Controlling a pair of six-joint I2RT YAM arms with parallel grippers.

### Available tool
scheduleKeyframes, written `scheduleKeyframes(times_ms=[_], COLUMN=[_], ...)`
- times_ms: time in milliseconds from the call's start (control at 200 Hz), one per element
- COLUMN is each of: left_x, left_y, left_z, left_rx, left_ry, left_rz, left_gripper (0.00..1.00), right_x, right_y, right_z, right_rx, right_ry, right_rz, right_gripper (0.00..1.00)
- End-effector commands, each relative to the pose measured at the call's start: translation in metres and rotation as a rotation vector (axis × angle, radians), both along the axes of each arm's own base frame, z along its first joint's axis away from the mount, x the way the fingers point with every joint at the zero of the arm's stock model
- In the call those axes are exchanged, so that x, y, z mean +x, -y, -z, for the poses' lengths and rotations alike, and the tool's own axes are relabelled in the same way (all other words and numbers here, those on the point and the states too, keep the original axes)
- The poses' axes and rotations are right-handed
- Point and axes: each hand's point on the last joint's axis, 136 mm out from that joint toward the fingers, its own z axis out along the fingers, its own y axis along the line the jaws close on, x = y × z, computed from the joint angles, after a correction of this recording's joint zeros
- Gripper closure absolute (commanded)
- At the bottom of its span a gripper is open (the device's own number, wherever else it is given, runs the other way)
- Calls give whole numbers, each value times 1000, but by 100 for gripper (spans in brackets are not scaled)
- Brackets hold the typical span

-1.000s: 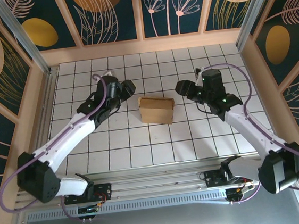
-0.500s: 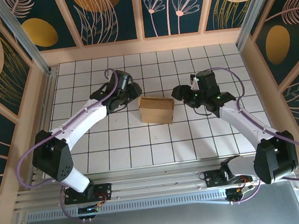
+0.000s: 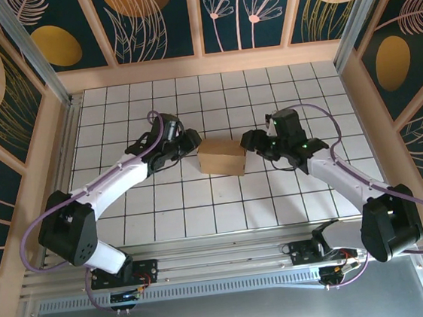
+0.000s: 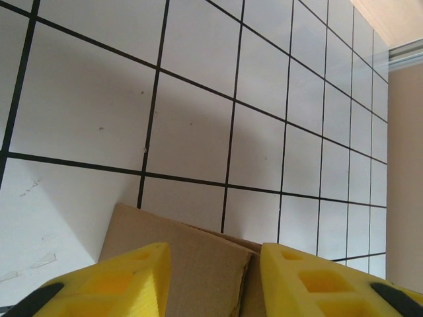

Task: Fold the paper box

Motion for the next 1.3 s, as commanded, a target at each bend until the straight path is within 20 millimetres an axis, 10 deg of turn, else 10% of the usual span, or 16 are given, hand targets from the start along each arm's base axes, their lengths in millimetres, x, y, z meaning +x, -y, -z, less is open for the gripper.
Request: scheduleKeyframes(times_ms=[0,315,646,1036,1296], left_x=[-19,-42,-59,-163,-135], left_y=[0,-9,-6,-18,0], left_z=[28,78,57,78,50], left_rx=[-3,12,-47,-49,-69], left_ry=[-83,-157,-121,-222,-45], left_rz=[28,39,94,123,148], left_gripper=[61,65,64,62,37], right_x=[-14,-36,-44,-126,-104], right_y=[11,23,4,17,21], right_z=[33,77,43,70,47], right_rx=[-106,-204,-150,-112,-57], right_ry=[-40,-56,43,-110,26], right_rz=[32,33,-32,-102,-29], right_gripper=[44,48,61,57,40])
